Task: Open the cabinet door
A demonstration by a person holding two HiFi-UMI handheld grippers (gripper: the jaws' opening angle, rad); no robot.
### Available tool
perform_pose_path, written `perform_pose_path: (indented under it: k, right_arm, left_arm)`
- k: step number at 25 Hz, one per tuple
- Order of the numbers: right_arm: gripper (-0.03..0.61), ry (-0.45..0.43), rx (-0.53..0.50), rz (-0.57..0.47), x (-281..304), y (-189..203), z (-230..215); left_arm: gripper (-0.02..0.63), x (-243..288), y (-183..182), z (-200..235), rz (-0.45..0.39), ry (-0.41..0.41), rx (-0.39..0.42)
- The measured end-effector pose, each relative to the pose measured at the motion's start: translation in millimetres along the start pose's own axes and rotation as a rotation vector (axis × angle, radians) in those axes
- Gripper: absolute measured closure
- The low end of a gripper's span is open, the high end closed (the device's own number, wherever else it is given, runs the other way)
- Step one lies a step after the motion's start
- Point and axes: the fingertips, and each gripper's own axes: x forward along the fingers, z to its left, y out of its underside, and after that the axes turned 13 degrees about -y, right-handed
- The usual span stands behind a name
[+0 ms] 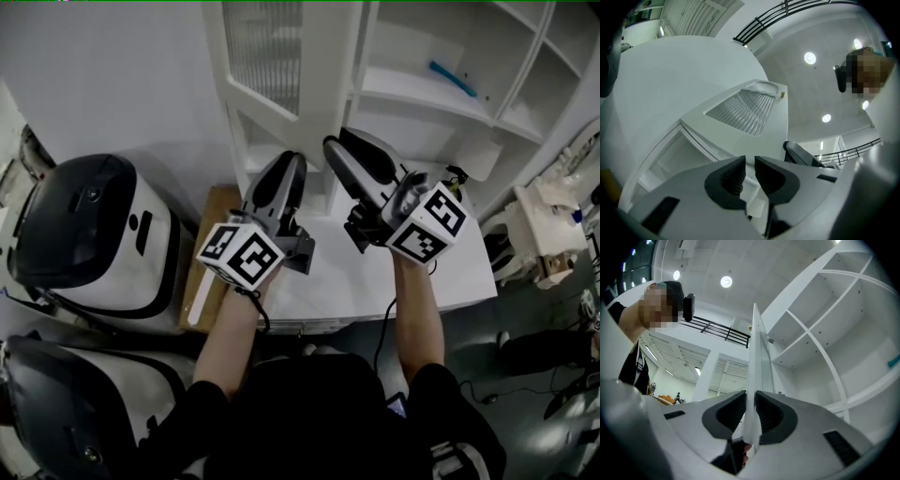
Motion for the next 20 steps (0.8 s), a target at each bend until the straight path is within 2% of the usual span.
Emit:
perform_pose_path:
  k: [9, 16, 20]
  right_arm:
    - [0.489, 0.021, 0.003, 0.004, 10, -2, 10]
    - [0.483, 0.047, -0.03, 0.031, 52, 13, 51]
    - [0.478, 0.051, -0.037, 0.014, 74, 20, 66]
  left_arm:
    - [0.582, -6, -7, -7, 0.039, 0.016, 0.081]
    - [0.592, -48, -40, 9, 0.039, 0.019, 0.089]
    - [0.592, -63, -53, 21, 0.046, 0.012, 0.12]
